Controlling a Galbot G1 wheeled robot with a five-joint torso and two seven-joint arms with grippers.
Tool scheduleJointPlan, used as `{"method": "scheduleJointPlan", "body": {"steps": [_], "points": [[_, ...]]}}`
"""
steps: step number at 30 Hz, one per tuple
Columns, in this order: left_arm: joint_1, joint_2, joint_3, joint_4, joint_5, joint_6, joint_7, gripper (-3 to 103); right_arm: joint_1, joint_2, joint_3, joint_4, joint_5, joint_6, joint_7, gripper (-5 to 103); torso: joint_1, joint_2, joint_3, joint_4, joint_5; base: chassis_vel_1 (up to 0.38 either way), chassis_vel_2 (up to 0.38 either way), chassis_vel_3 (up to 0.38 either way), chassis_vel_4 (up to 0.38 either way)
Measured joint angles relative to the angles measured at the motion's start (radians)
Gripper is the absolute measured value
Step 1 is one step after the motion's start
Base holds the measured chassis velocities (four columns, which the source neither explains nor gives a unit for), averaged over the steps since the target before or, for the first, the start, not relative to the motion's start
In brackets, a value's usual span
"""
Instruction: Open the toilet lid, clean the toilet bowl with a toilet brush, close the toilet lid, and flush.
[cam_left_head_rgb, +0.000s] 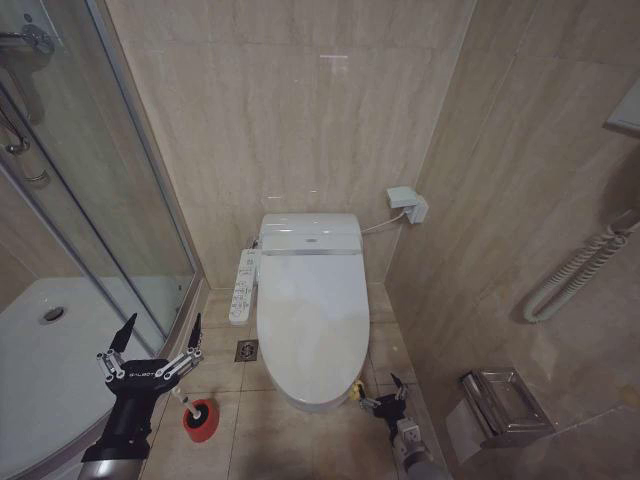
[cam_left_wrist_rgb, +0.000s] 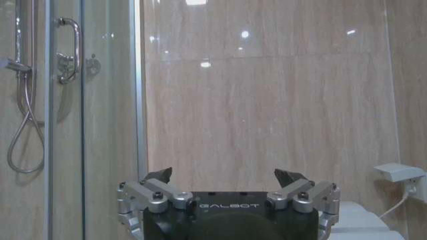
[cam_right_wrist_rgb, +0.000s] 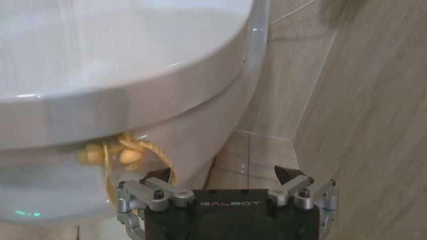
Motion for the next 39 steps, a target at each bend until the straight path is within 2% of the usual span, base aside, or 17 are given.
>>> {"method": "scheduleJointPlan", "body": {"steps": [15,16,21,22,29,30,37,38,39], "points": [[0.0,0.0,0.0,0.0,0.0,0.0,0.0,100,0.009,0.013,-0.005,-0.017,0.004,0.023,0.0,103,0.0,0.0,0.0,0.0,-0.0001,0.0,0.0,0.0,0.0],[0.0,0.0,0.0,0.0,0.0,0.0,0.0,100,0.009,0.015,-0.005,-0.02,0.004,0.03,-0.001,79,0.0,0.0,0.0,0.0001,0.0,0.0,0.0,0.0,0.0],[0.0,0.0,0.0,0.0,0.0,0.0,0.0,100,0.007,0.018,-0.011,-0.027,0.002,0.047,-0.002,79,0.0,0.0,0.0,0.0003,0.0002,0.0,0.0,0.0,0.0],[0.0,0.0,0.0,0.0,0.0,0.0,0.0,100,0.006,0.018,-0.011,-0.026,0.002,0.047,-0.002,51,0.0,0.0,0.0,0.0003,0.0003,0.0,0.0,0.0,0.0],[0.0,0.0,0.0,0.0,0.0,0.0,0.0,100,-0.001,0.018,-0.006,-0.02,0.003,0.058,-0.004,51,0.0,0.0,0.0,0.0,0.0002,0.0,0.0,0.0,0.0],[0.0,0.0,0.0,0.0,0.0,0.0,0.0,100,-0.005,0.017,-0.004,-0.015,0.005,0.059,-0.004,25,0.0,0.0,0.0,0.0001,0.0002,0.0,0.0,0.0,0.0],[0.0,0.0,0.0,0.0,0.0,0.0,0.0,100,-0.024,0.007,0.003,0.015,0.016,0.062,0.001,25,0.0,0.0,0.0,0.0,0.0002,0.0,0.0,0.0,0.0],[0.0,0.0,0.0,0.0,0.0,0.0,0.0,100,-0.028,0.004,0.005,0.025,0.021,0.062,0.002,2,0.0,0.0,0.0,0.0,0.0002,0.0,0.0,0.0,0.0],[0.0,0.0,0.0,0.0,0.0,0.0,0.0,100,-0.032,0.001,0.007,0.037,0.026,0.062,0.003,2,0.0,0.0,0.0,0.0,0.0002,0.0,0.0,0.0,0.0]]}}
